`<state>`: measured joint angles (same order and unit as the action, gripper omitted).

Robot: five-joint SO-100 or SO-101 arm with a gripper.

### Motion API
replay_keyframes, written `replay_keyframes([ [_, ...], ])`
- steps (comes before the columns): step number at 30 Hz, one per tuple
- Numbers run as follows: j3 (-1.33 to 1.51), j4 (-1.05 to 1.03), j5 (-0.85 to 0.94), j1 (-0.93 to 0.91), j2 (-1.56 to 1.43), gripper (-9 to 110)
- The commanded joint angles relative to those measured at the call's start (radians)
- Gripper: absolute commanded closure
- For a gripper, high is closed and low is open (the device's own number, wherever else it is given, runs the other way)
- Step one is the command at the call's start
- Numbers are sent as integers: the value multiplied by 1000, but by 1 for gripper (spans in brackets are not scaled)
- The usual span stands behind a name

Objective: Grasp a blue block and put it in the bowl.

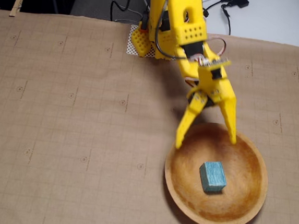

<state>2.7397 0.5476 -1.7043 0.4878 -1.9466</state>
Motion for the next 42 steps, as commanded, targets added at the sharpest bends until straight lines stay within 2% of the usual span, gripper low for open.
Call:
replay_keyframes([
  [1, 78, -71, -3, -5, -242, 54],
  [8, 250, -370, 6, -11, -678, 54],
  [21, 308, -1243, 8, -206, -1491, 54],
  [24, 287, -1365, 6, -256, -1488, 54],
  [31, 299, -1430, 9, -359, -1491, 54],
  [42, 321, -1666, 143, -492, -1491, 54],
])
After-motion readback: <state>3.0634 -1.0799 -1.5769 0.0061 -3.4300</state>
